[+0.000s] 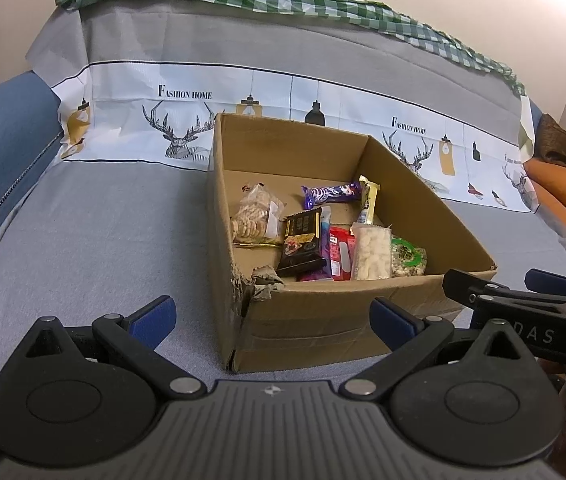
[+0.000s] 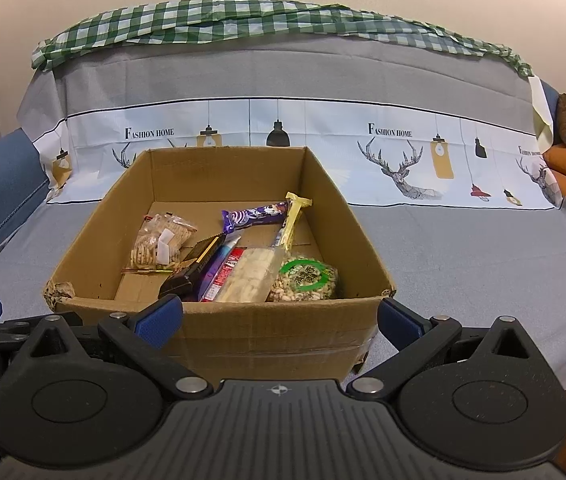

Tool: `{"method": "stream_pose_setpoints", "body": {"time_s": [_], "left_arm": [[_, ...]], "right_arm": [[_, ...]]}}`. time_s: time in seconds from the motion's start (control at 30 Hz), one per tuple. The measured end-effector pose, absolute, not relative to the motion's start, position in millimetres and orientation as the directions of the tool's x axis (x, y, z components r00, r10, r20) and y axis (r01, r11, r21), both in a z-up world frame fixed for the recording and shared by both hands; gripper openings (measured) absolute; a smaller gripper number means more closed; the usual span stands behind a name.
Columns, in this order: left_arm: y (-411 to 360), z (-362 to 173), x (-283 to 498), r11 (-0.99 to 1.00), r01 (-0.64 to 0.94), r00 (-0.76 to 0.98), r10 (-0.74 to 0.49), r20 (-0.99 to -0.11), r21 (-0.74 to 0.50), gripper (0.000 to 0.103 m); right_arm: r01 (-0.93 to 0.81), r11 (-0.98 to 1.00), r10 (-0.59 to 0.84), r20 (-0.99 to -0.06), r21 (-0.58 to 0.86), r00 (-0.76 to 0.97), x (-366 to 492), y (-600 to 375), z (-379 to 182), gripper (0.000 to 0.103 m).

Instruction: Organize snacks

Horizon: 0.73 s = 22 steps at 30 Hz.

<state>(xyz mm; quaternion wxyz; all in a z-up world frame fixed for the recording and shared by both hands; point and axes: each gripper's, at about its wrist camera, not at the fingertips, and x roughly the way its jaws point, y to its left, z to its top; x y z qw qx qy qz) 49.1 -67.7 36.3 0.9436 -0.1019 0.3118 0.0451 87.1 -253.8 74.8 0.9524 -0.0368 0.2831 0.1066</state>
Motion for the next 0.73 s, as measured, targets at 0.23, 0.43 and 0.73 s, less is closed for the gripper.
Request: {"method": "stream_pose_setpoints", "body": {"time_s": [0.23,0.43,0.73], "left_arm": [[-68.0,33.8,48.6,0.977,-0.143,0.803,0.020,-0.596,-0.160,0.103],[-66.9,30.9,53.3,0.974,-0.149,0.796,0.018,-0.606,-0.168,0.103],[-67.1,24.9,59.1,0.973,-0.140,0.795,0.001,-0.607,-0.182,0.103]], "right_arm": [[-0.221,0.975,0.188,-0.536,0.003,0.823,85.3,-256.1,77.6,0.102],[-0.226,0.974,0.189,-0.533,-0.005,0.825,86.5,-253.3,77.0,0.102],[-0.216,0.976,0.190,-0.532,0.013,0.825,91.6,-257.2,76.0,0.102]]}}
